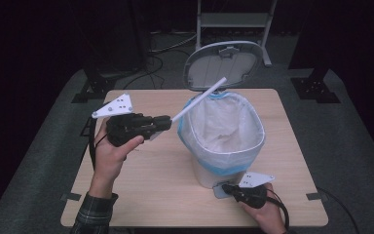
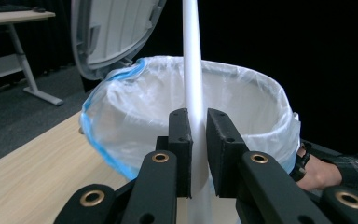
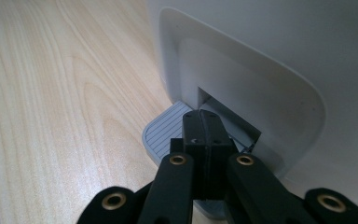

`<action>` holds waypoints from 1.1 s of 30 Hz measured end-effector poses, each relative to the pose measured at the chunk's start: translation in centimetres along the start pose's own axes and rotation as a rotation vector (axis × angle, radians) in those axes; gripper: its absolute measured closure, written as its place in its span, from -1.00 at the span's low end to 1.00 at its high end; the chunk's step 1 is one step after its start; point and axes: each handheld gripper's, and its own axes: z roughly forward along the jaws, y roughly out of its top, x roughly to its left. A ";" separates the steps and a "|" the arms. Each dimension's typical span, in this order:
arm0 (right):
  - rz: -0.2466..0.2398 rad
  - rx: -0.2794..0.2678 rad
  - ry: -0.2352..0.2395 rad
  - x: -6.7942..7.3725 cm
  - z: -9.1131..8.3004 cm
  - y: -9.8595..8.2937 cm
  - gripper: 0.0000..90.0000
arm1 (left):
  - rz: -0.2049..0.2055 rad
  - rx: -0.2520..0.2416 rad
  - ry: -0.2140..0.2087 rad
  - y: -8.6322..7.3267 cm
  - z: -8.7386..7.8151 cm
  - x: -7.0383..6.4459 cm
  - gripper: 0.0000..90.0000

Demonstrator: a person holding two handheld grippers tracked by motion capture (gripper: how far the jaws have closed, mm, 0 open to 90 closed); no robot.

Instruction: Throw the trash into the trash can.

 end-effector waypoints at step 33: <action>0.002 -0.002 0.002 0.0 0.0 0.0 0.99 | 0.009 0.019 -0.048 1.8 4.8 0.2 0.78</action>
